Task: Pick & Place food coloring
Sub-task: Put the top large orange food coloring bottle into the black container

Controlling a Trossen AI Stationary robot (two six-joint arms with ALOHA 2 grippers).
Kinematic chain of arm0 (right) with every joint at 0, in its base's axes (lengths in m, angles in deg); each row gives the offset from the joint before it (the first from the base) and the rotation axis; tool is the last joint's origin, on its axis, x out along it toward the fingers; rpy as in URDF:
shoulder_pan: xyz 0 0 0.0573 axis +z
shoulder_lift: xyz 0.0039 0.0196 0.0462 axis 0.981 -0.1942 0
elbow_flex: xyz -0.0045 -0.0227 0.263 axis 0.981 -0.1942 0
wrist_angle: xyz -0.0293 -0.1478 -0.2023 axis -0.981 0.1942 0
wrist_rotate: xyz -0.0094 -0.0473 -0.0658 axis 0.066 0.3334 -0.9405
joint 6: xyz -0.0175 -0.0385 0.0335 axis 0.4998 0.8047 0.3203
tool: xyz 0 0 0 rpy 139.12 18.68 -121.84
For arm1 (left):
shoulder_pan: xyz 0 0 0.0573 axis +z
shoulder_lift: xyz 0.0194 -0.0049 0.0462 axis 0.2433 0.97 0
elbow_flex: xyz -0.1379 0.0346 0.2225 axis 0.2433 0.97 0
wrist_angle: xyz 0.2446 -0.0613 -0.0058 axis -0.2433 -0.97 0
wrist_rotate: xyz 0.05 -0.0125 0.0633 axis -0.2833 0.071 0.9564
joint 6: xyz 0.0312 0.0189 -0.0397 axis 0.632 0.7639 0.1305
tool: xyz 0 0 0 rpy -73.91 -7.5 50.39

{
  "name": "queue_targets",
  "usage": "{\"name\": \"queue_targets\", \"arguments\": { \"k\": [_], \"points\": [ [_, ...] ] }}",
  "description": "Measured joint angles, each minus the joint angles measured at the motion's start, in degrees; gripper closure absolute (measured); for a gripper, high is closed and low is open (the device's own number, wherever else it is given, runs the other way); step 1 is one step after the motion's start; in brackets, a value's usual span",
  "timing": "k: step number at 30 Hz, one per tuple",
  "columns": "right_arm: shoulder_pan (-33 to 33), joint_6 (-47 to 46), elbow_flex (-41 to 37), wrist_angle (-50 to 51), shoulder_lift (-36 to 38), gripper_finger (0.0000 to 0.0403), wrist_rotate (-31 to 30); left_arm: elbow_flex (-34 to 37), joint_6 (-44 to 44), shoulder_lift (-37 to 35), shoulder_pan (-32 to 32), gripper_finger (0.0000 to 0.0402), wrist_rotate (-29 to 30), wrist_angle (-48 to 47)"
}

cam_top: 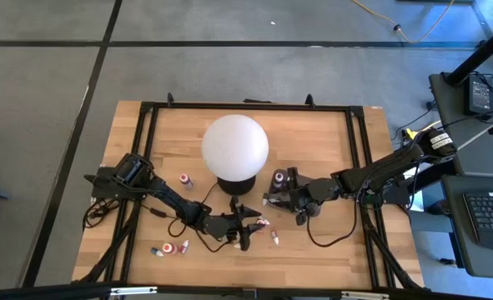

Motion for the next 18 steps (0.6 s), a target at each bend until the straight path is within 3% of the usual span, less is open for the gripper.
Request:
{"name": "queue_targets", "arguments": {
  "k": [6, 18],
  "points": [
    [0.0, 0.0, 0.0, 0.0, 0.0, 0.0251, 0.0, 0.0, -2.7, 0.0, 0.0, 0.02, -0.7, 0.0],
    [0.0, 0.0, 0.0, 0.0, 0.0, 0.0251, 0.0, 0.0, 0.1, 0.0, 0.0, 0.0202, -0.4, 2.2]
  ]
}}
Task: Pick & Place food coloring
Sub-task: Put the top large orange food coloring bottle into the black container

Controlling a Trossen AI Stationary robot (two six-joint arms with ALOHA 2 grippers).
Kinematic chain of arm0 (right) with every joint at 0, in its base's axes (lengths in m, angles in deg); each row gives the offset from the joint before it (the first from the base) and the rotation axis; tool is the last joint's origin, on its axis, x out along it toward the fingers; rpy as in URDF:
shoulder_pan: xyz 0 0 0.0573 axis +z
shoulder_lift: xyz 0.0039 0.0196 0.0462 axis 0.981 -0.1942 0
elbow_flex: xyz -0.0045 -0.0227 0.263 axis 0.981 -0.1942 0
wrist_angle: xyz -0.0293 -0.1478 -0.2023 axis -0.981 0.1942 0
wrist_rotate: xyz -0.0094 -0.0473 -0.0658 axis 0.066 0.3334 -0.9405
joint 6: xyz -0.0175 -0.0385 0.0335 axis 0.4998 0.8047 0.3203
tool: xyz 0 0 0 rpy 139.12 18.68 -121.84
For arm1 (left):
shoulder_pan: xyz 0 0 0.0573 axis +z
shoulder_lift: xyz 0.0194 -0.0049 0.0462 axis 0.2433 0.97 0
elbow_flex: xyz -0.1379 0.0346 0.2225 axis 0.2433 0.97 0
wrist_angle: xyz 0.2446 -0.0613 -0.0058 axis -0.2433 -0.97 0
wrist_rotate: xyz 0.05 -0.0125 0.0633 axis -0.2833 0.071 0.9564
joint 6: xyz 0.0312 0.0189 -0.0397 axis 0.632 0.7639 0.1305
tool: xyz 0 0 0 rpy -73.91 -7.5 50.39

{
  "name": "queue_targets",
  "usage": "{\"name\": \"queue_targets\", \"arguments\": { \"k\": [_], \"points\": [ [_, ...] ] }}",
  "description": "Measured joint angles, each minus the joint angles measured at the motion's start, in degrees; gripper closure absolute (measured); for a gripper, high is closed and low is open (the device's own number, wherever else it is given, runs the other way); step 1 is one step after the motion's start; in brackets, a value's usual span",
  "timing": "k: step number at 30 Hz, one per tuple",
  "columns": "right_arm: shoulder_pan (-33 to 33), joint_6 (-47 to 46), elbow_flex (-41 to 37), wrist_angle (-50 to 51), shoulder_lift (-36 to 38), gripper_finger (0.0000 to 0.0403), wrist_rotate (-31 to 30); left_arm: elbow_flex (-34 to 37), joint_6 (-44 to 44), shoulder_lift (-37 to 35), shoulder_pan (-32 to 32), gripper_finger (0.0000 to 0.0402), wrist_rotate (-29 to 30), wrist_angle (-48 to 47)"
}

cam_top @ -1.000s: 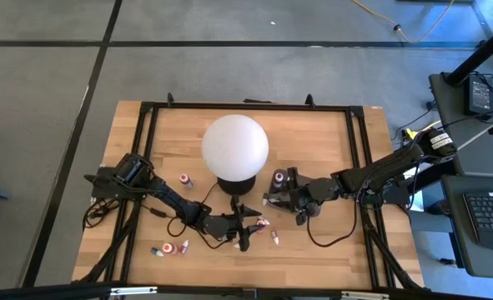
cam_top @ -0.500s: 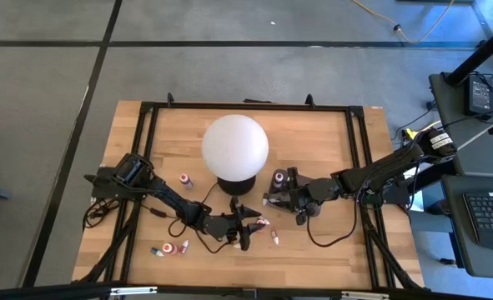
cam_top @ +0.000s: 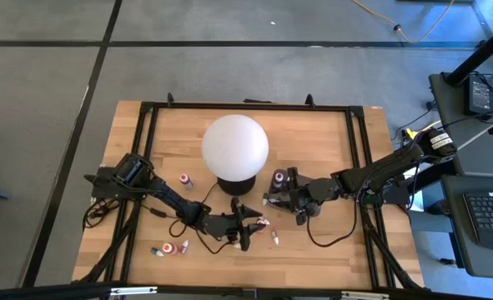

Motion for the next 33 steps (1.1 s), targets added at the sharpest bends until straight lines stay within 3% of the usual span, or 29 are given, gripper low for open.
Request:
{"name": "queue_targets", "arguments": {
  "k": [5, 12, 17, 21, 25, 33],
  "points": [
    [0.0, 0.0, 0.0, 0.0, 0.0, 0.0251, 0.0, 0.0, 3.0, 0.0, 0.0, 0.0205, 0.0, 4.4],
    [0.0, 0.0, 0.0, 0.0, 0.0, 0.0251, 0.0, 0.0, 0.1, 0.0, -1.0, 0.0205, 0.1, 20.2],
    [0.0, 0.0, 0.0, -0.1, 0.0, 0.0251, 4.3, 0.0, -15.0, 0.0, -4.2, 0.0205, 0.0, 41.8],
    [0.0, 0.0, 0.0, -1.7, 0.0, 0.0251, 12.3, 0.0, -35.2, -3.4, -6.8, 0.0205, 3.2, 42.4],
    [0.0, -0.1, 0.0, -5.2, -0.7, 0.0251, 13.6, 0.2, -50.1, -8.0, -8.4, 0.0205, 10.6, 41.5],
    [0.1, 0.0, 0.0, -9.9, -3.2, 0.0251, 15.2, 0.2, -69.2, -15.3, -11.1, 0.0205, 24.3, 40.9]
  ]
}}
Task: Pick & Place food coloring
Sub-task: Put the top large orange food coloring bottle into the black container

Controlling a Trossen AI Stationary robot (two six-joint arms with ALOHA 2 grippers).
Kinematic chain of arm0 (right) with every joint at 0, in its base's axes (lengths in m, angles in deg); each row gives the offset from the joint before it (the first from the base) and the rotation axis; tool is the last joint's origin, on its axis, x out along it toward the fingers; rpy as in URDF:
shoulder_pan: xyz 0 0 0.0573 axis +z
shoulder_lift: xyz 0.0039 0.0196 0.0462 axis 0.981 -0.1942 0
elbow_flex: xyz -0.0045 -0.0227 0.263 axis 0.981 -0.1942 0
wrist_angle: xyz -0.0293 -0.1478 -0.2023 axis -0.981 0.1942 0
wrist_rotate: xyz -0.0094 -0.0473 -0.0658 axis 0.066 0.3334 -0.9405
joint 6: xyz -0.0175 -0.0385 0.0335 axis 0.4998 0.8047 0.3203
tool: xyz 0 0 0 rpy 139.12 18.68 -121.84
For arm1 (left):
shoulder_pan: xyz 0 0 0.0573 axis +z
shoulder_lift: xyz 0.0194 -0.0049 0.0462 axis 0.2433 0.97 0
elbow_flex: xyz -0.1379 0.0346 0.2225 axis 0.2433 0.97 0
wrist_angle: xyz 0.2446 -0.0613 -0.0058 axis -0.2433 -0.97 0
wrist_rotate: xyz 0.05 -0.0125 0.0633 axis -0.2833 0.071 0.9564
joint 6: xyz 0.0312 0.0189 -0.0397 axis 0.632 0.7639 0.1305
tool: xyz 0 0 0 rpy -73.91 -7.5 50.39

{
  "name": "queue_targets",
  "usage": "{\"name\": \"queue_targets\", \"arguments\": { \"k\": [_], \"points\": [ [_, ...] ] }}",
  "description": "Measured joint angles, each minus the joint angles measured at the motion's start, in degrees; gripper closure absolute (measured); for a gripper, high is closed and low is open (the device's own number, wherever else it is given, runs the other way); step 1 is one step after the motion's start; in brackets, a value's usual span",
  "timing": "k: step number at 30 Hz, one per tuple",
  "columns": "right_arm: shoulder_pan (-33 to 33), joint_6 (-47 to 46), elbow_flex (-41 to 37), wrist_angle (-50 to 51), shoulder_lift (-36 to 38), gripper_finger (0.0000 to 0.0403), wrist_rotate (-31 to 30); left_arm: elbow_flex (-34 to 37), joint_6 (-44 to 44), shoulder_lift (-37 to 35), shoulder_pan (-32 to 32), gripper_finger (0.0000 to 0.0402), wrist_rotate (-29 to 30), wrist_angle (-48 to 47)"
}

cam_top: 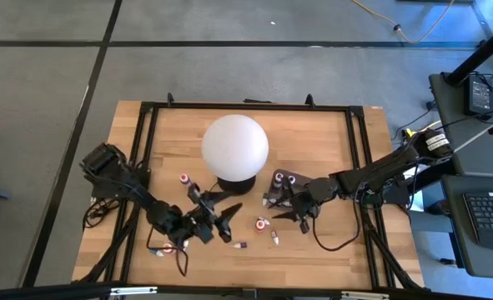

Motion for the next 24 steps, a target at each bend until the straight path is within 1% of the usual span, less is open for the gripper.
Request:
{"name": "queue_targets", "arguments": {
  "k": [4, 8, 11, 13, 16, 19, 20, 24],
  "points": [
    [0.0, 0.0, 0.0, -4.0, -3.2, 0.0251, 3.3, 0.0, -6.5, -3.0, -2.0, 0.0205, 4.7, -2.0],
    [0.0, -0.1, 0.0, -8.1, -5.8, 0.0251, 3.5, 0.0, -12.7, -6.3, -5.4, 0.0205, 8.3, -10.0],
    [0.0, -0.1, 0.0, -9.1, -6.0, 0.0251, 3.5, 0.0, -17.0, -9.7, -8.9, 0.0206, 11.6, -16.2],
    [0.0, -0.1, 0.0, -9.1, -5.7, 0.0251, 3.5, 0.0, -18.6, -12.2, -11.0, 0.0205, 14.4, -18.4],
    [0.0, -0.2, 0.0, -10.3, -5.5, 0.0251, 3.5, 0.0, -18.7, -15.7, -12.9, 0.0205, 18.6, -18.3],
    [0.0, -0.2, 0.2, -10.4, -5.3, 0.0251, 3.5, 0.0, -18.2, -19.1, -12.8, 0.0205, 24.3, -18.3],
    [0.0, -0.2, 0.4, -10.3, -5.3, 0.0251, 3.5, 0.0, -18.0, -20.0, -12.3, 0.0205, 24.7, -18.3],
    [0.0, -0.1, 1.0, -10.1, -5.3, 0.0251, 3.5, -0.1, -18.9, -23.4, -9.6, 0.0205, 23.4, -18.4]
  ]
}}
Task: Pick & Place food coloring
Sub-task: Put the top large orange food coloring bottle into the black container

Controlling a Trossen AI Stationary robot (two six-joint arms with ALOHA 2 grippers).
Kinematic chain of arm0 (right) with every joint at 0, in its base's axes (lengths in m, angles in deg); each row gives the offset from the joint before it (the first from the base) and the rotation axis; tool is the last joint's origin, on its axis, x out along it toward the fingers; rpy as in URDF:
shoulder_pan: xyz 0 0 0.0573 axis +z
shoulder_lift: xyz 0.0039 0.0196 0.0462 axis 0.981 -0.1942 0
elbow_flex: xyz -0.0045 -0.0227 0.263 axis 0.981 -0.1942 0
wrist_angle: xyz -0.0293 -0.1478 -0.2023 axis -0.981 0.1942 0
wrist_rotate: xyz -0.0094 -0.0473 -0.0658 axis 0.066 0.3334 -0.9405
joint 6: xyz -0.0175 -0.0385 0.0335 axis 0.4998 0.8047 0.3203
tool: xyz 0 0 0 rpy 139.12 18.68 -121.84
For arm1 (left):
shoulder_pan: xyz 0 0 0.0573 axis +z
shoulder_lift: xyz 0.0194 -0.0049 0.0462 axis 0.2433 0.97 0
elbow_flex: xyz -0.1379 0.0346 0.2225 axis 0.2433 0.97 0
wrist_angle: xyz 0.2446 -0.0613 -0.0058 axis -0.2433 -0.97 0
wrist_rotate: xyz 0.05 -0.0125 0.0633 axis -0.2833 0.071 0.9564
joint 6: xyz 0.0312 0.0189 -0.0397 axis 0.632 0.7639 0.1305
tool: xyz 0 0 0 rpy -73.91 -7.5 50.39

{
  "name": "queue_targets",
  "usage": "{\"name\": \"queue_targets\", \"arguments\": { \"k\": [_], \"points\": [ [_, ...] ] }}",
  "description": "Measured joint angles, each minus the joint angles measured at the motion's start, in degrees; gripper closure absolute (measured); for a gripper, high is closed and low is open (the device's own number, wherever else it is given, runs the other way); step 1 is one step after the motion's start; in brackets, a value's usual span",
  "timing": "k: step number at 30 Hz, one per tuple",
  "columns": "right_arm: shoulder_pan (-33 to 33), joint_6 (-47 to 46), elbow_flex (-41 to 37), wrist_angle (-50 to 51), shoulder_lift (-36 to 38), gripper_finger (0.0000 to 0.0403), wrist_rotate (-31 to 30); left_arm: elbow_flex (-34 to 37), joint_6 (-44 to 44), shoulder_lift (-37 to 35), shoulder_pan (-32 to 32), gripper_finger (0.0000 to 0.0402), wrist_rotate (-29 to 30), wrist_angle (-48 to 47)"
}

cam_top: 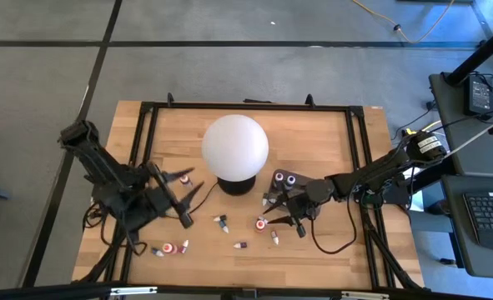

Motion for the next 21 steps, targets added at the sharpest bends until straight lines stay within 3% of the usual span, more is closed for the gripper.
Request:
{"name": "queue_targets", "arguments": {
  "k": [11, 16, 19, 21],
  "points": [
    [0.0, 0.2, 4.8, 0.3, 0.0, 0.0251, -10.1, -3.8, 8.2, -10.0, 1.0, 0.0205, 0.1, 0.0],
    [-0.5, 0.3, 6.3, 0.3, 0.0, 0.0251, -10.7, -5.0, 7.8, -12.4, 0.0, 0.0205, 0.2, -0.2],
    [-1.5, 0.3, 7.1, 0.3, 0.0, 0.0251, -10.6, -7.5, 5.9, -12.4, 0.5, 0.0205, -4.7, -0.6],
    [-2.4, 0.1, 7.7, 0.3, 0.0, 0.0251, -10.7, -11.6, 11.2, -12.2, 0.9, 0.0205, -6.8, -2.4]
  ]
}}
